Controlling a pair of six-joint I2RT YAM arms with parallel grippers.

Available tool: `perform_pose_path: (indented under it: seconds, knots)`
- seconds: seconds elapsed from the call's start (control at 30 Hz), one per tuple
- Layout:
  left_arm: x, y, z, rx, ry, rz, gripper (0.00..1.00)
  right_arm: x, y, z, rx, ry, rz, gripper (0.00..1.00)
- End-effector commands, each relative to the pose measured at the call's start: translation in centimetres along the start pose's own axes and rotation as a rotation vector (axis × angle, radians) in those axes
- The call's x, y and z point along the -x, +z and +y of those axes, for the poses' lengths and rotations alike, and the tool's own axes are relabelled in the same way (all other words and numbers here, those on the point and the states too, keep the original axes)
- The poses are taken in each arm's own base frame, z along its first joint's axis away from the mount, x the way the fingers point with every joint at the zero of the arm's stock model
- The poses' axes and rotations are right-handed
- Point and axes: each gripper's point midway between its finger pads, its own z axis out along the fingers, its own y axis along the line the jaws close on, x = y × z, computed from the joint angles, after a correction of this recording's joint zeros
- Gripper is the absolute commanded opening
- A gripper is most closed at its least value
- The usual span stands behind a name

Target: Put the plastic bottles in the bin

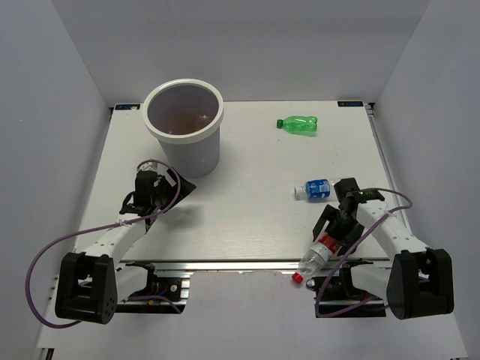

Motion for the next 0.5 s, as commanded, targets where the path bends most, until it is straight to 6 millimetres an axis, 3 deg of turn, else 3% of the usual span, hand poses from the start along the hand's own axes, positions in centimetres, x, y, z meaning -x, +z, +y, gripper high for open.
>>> perform_pose_path:
  seconds: [0.0, 0.07, 0.17, 0.2, 0.3, 0.47]
  knots:
    - [0.7, -0.1, -0.4, -0.006, 0.027, -0.020, 0.98, 3.0, -0.3, 2.5, 0.107, -0.072, -0.109, 0.89]
    - [0.7, -0.1, -0.4, -0.003, 0.025, -0.024, 0.98, 4.6, -1.4, 3.2, 0.125, -0.086, -0.186, 0.85]
    - [0.8, -0.1, -0.5, -0.005, 0.023, -0.024, 0.98, 5.8, -2.4, 3.1, 0.129, -0.088, -0.277, 0.70]
    - [0.8, -0.1, -0.5, -0.007, 0.024, -0.025, 0.98, 5.8, -2.6, 3.2, 0.142, -0.110, -0.286, 0.59]
    - [0.7, -0.2, -0.4, -0.005, 0.031, -0.024, 0.98, 5.1, -3.4, 3.6, 0.188, -0.157, -0.295, 0.40]
    - [0.8, -0.4, -0.2, 0.007, 0.030, -0.031, 0.98, 3.3, -5.8, 6.1, 0.371, -0.302, -0.314, 0.28]
